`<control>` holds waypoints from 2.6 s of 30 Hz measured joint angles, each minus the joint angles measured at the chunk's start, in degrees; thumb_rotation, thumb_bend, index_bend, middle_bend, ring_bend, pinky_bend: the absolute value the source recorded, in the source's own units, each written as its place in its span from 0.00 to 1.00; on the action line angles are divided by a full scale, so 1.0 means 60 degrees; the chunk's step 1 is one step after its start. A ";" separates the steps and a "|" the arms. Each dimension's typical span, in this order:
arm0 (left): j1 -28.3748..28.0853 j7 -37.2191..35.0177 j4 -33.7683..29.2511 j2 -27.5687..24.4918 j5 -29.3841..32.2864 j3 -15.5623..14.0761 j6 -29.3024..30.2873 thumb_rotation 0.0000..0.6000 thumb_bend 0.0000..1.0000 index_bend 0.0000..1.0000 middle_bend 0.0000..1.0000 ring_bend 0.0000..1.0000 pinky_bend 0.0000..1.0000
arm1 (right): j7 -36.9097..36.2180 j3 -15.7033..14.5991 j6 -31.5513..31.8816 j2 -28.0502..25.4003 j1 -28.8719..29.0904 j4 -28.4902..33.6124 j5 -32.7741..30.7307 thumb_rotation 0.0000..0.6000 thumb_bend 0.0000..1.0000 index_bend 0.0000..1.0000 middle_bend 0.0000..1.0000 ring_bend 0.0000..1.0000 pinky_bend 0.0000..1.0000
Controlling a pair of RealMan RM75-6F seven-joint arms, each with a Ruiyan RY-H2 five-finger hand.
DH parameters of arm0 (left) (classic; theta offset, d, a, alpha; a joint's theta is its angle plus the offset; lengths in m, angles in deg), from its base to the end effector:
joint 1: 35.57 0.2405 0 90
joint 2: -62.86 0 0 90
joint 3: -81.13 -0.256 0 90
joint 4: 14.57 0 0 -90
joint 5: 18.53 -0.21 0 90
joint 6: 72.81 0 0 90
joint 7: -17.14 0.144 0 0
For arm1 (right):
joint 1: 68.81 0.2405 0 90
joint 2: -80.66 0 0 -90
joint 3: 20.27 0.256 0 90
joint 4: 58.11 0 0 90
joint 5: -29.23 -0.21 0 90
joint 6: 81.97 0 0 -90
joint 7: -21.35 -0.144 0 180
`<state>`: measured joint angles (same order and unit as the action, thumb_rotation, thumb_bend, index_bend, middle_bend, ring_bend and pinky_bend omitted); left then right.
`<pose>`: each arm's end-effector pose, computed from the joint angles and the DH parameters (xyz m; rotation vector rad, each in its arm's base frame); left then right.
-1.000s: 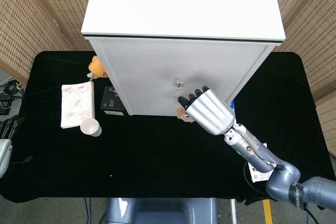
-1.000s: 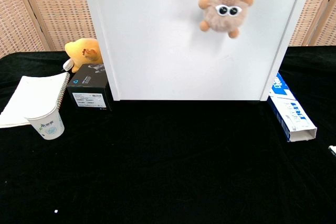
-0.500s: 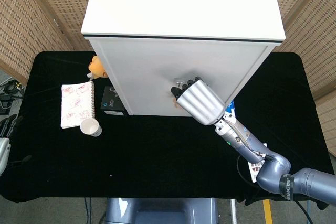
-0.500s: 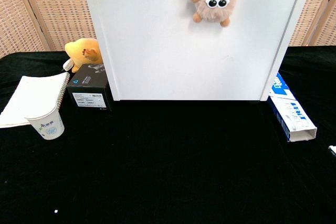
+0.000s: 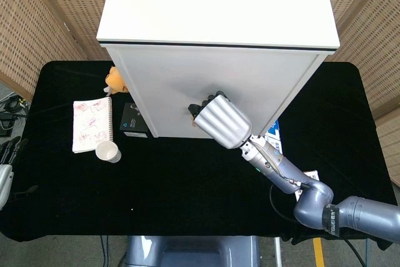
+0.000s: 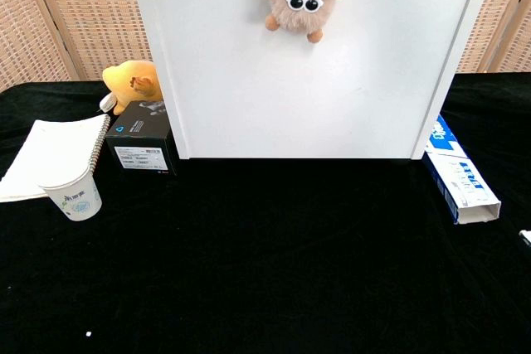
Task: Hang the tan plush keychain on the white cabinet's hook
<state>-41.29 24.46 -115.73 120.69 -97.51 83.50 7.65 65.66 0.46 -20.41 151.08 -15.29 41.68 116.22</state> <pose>-0.3063 0.1804 0.1733 -1.3809 -0.9509 -0.7438 0.0106 -0.3487 0.1119 1.8323 0.2672 1.1285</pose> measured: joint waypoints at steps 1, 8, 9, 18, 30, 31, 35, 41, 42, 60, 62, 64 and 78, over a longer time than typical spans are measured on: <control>-0.0003 0.0001 0.0000 0.0000 -0.0001 -0.0002 -0.0007 1.00 0.00 0.00 0.00 0.00 0.00 | 0.0041 -0.0001 -0.0014 0.0027 0.0021 -0.0002 -0.0044 1.00 0.64 0.73 0.93 0.90 1.00; -0.0006 -0.0030 0.0008 -0.0010 0.0000 -0.0007 -0.0018 1.00 0.00 0.00 0.00 0.00 0.00 | 0.0374 -0.0028 -0.0086 0.0202 0.0190 -0.0026 -0.0298 1.00 0.64 0.73 0.93 0.90 1.00; -0.0005 -0.0048 0.0011 -0.0018 0.0006 -0.0002 -0.0018 1.00 0.00 0.00 0.00 0.00 0.00 | 0.0406 -0.0034 -0.0086 0.0204 0.0200 -0.0038 -0.0326 1.00 0.64 0.73 0.93 0.90 1.00; 0.0000 -0.0082 0.0022 -0.0033 -0.0013 -0.0002 -0.0001 1.00 0.00 0.00 0.00 0.00 0.00 | 0.0471 -0.0201 -0.0003 0.0175 0.0194 -0.0207 -0.0487 1.00 0.63 0.73 0.93 0.90 1.00; 0.0002 -0.0041 0.0027 -0.0015 -0.0001 -0.0004 0.0006 1.00 0.00 0.00 0.00 0.00 0.00 | 0.0444 -0.0229 0.0157 0.0140 0.0225 -0.0272 -0.0603 1.00 0.52 0.69 0.93 0.90 1.00; 0.0004 -0.0042 0.0030 -0.0015 -0.0003 -0.0005 0.0010 1.00 0.00 0.00 0.00 0.00 0.00 | 0.0455 -0.0227 0.0177 0.0138 0.0226 -0.0268 -0.0608 1.00 0.44 0.68 0.93 0.90 1.00; 0.0003 -0.0045 0.0043 -0.0010 -0.0003 -0.0006 0.0006 1.00 0.00 0.00 0.00 0.00 0.00 | 0.0515 -0.0209 0.0413 0.0151 0.0210 -0.0260 -0.0520 1.00 0.28 0.67 0.93 0.90 1.00; 0.0009 -0.0055 0.0041 -0.0011 -0.0017 -0.0013 0.0015 1.00 0.00 0.00 0.00 0.00 0.00 | 0.0531 -0.0168 0.0698 0.0107 0.0165 -0.0168 -0.0382 1.00 0.27 0.68 0.93 0.90 1.00; 0.0007 -0.0055 0.0043 -0.0010 -0.0014 -0.0013 0.0011 1.00 0.00 0.00 0.00 0.00 0.00 | 0.0522 -0.0163 0.0729 0.0069 0.0156 -0.0129 -0.0346 1.00 0.27 0.68 0.93 0.90 1.00; 0.0096 -0.0256 -0.0029 -0.0111 -0.0241 -0.0070 0.0178 1.00 0.00 0.00 0.00 0.00 0.00 | -0.1352 -0.0839 0.2954 -0.1292 -0.1771 0.0689 0.1016 1.00 0.27 0.60 0.72 0.72 0.88; 0.0114 -0.0246 -0.0049 -0.0115 -0.0273 -0.0083 0.0215 1.00 0.00 0.00 0.00 0.00 0.00 | -0.1889 -0.1234 0.3462 -0.1458 -0.2371 0.0598 0.1315 1.00 0.25 0.54 0.63 0.64 0.73; 0.0135 -0.0149 -0.0053 -0.0094 -0.0284 -0.0081 0.0279 1.00 0.00 0.00 0.00 0.00 0.00 | -0.2315 -0.1578 0.3856 -0.1585 -0.2876 0.0498 0.1517 1.00 0.21 0.48 0.55 0.55 0.56; 0.0362 0.0075 0.0113 0.0236 -0.0870 -0.0176 0.0911 1.00 0.00 0.00 0.00 0.00 0.00 | -0.3971 -0.3305 0.4861 -0.2031 -0.5792 0.0014 0.0686 1.00 0.00 0.00 0.00 0.00 0.00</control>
<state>-39.12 24.91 -115.05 122.11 -102.73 82.45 13.11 41.83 -19.37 8.75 138.89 -50.04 41.76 120.34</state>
